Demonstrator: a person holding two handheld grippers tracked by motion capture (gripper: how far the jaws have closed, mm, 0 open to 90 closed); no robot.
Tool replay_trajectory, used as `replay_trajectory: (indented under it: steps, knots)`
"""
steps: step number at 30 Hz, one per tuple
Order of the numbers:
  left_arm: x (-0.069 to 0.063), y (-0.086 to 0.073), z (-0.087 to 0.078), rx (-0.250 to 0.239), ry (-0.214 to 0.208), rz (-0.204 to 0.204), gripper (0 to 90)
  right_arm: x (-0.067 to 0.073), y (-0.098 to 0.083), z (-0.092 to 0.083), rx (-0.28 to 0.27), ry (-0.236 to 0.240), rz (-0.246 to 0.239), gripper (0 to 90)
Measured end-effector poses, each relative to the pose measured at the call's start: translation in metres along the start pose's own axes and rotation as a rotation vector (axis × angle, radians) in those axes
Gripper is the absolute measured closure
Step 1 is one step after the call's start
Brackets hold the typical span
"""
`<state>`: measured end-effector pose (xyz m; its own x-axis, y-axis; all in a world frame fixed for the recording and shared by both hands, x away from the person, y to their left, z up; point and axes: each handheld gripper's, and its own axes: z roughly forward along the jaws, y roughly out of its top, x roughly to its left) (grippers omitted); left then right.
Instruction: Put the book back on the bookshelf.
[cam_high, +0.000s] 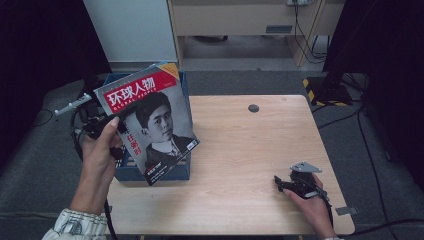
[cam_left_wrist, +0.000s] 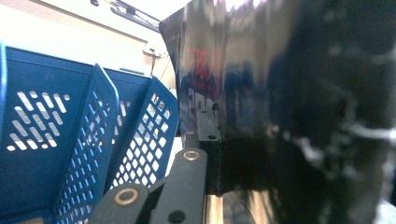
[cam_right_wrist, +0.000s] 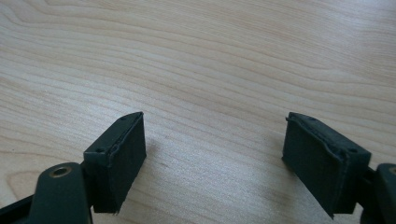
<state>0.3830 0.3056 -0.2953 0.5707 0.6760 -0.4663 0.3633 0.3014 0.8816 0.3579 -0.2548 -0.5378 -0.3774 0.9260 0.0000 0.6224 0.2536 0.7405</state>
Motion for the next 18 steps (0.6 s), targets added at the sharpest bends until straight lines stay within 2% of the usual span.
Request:
replay_trajectory:
  steps: [11, 18]
  knots:
    - [0.004, 0.008, -0.01, -0.017, 0.014, 0.004, 86.7, 0.0, 0.0, 0.0, 0.0, 0.001, 0.0, 21.5]
    - [0.012, 0.011, -0.021, -0.027, 0.033, 0.002, 86.7, 0.0, 0.0, 0.0, 0.001, 0.001, 0.0, 21.5]
